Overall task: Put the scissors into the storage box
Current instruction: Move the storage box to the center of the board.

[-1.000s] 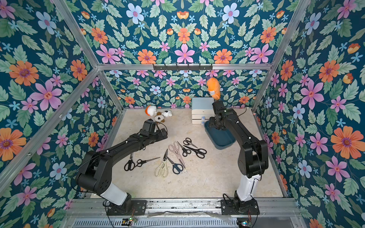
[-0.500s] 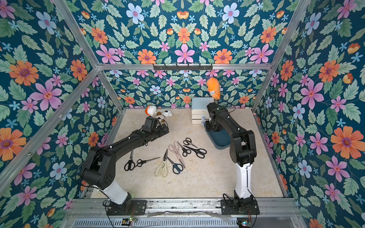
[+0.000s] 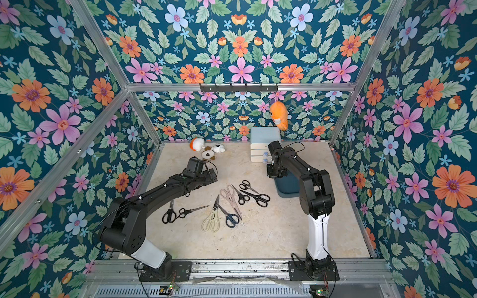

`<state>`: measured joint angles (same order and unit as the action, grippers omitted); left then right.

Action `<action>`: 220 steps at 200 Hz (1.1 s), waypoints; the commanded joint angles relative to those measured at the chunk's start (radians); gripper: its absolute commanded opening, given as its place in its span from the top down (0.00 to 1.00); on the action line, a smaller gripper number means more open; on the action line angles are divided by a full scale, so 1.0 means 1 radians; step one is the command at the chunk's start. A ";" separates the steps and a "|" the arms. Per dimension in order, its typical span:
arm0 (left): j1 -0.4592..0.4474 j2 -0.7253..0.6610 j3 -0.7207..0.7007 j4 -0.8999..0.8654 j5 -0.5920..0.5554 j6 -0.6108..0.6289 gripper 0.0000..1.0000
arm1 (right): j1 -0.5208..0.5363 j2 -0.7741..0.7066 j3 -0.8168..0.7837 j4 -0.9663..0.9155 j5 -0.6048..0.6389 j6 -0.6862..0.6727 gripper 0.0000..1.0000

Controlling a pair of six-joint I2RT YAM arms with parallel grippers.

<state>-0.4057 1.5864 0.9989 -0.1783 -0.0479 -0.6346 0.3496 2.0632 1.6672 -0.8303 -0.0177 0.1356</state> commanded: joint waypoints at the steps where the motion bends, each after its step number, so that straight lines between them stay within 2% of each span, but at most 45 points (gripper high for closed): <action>1: 0.001 -0.009 0.001 -0.007 -0.025 0.050 0.01 | 0.018 -0.034 -0.021 -0.006 0.033 0.029 0.87; 11: 0.000 -0.006 0.005 -0.006 -0.024 0.057 0.01 | 0.030 -0.050 -0.046 -0.004 0.052 0.044 0.89; 96: 0.000 0.021 0.015 0.008 0.046 0.083 0.01 | 0.128 -0.222 -0.328 0.019 0.105 0.131 0.87; 149: 0.000 0.011 0.006 0.002 0.069 0.082 0.01 | 0.170 -0.251 -0.274 -0.050 0.148 0.133 0.67; 171: 0.000 0.001 0.005 -0.007 0.059 0.082 0.01 | 0.202 -0.267 -0.246 -0.086 0.189 0.112 0.65; 220: 0.000 -0.025 -0.009 -0.013 0.041 0.062 0.01 | 0.302 -0.259 -0.245 -0.091 0.104 0.057 0.68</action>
<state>-0.4057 1.5780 0.9985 -0.1841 0.0132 -0.5671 0.6144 1.7988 1.4322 -0.9005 0.1314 0.2321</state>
